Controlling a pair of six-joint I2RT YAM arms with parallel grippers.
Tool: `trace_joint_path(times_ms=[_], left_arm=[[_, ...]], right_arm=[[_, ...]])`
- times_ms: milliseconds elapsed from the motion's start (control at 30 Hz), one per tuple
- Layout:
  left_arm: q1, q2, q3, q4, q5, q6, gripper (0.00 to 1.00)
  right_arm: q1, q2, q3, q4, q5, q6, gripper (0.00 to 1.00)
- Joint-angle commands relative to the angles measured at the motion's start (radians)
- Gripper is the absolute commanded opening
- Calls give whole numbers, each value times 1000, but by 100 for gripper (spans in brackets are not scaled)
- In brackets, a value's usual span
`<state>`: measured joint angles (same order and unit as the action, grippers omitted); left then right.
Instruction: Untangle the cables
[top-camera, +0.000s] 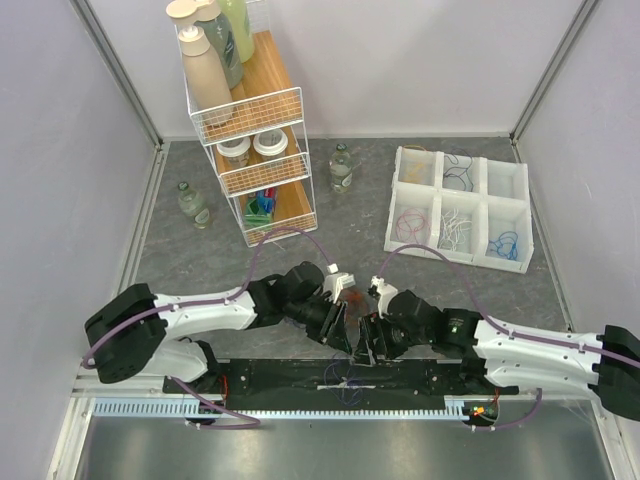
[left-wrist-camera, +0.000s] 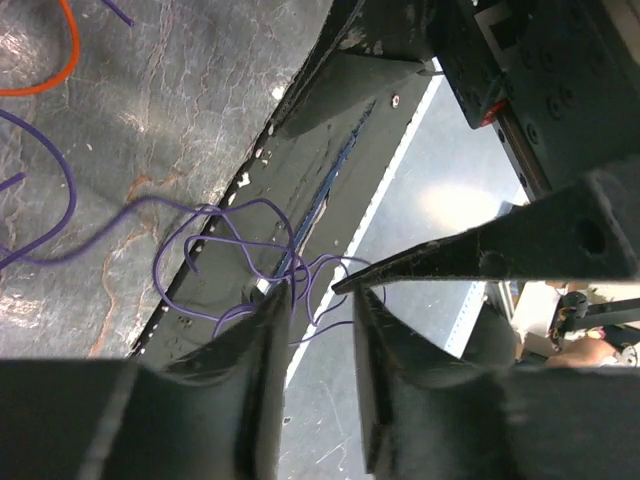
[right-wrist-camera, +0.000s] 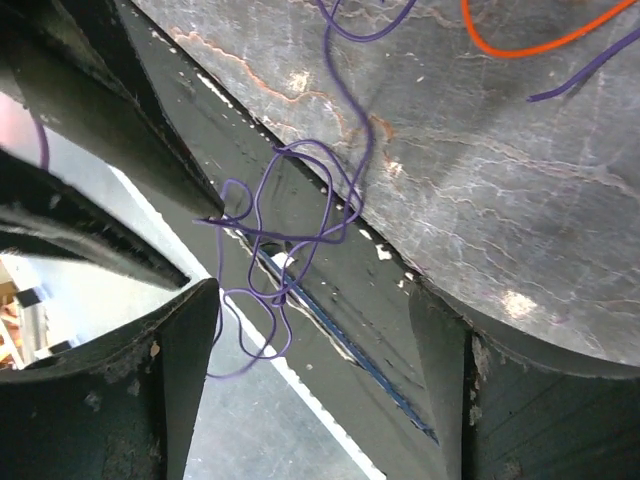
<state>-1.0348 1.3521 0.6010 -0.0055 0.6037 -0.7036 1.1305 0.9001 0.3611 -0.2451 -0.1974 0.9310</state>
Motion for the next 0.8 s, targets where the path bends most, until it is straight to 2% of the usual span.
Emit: trace_joint_path(times_ms=[0, 33, 100, 233, 333, 533, 767], left_arm=[[-4, -74, 2, -28, -37, 22, 44], [-5, -88, 8, -51, -51, 32, 51], [-5, -125, 19, -102, -87, 55, 57], [-4, -247, 46, -194, -166, 82, 61], [-4, -376, 72, -284, -264, 108, 64], [-2, -545, 146, -491, -470, 142, 66], [-4, -665, 172, -522, -509, 144, 66]], right_arm=[[3, -3, -34, 136, -74, 98, 82], [5, 9, -42, 156, -98, 104, 82], [21, 32, -40, 176, -122, 106, 80], [61, 77, -11, 190, -119, 126, 79], [94, 126, -13, 272, -129, 185, 77], [124, 187, -19, 338, -42, 347, 77], [209, 361, 125, 282, 55, 364, 70]])
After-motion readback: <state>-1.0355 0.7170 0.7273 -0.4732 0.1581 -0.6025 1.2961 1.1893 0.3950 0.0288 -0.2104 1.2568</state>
